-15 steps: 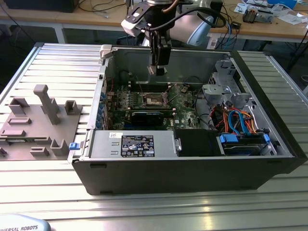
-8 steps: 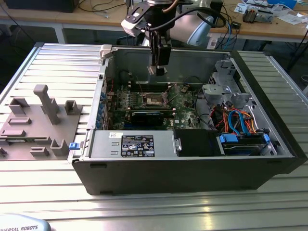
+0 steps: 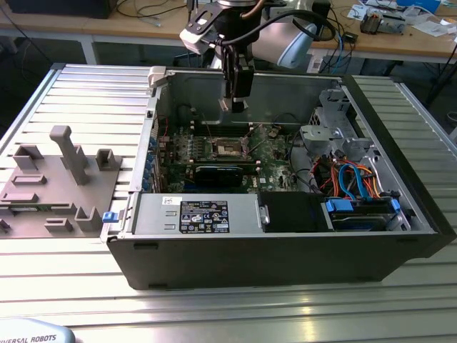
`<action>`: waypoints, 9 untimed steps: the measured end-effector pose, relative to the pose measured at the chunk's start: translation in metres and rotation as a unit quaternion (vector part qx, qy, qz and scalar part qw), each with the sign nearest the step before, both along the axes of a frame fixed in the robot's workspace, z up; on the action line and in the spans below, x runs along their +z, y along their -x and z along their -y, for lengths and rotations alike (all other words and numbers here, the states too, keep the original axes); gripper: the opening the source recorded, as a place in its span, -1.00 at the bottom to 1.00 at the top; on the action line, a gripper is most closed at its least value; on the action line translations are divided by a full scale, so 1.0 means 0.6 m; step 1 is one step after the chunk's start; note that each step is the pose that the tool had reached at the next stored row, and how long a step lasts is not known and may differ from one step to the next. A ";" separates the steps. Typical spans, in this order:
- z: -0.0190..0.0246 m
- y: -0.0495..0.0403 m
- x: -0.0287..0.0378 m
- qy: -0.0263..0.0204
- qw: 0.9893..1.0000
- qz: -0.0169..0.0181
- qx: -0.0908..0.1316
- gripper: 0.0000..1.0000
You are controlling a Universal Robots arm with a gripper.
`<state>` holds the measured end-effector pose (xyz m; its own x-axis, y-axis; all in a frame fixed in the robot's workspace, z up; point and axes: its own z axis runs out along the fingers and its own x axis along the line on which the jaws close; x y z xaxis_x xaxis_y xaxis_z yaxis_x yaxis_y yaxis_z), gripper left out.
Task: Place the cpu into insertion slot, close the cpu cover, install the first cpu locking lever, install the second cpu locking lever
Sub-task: 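Place the cpu into insertion slot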
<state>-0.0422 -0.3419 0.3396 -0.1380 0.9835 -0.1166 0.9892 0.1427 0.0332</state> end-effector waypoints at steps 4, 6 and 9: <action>0.0000 0.000 0.000 0.000 1.000 0.000 0.000 0.08; 0.0000 0.000 0.000 0.001 1.000 0.000 0.000 0.08; 0.0000 0.000 0.000 0.001 1.000 0.000 0.000 0.08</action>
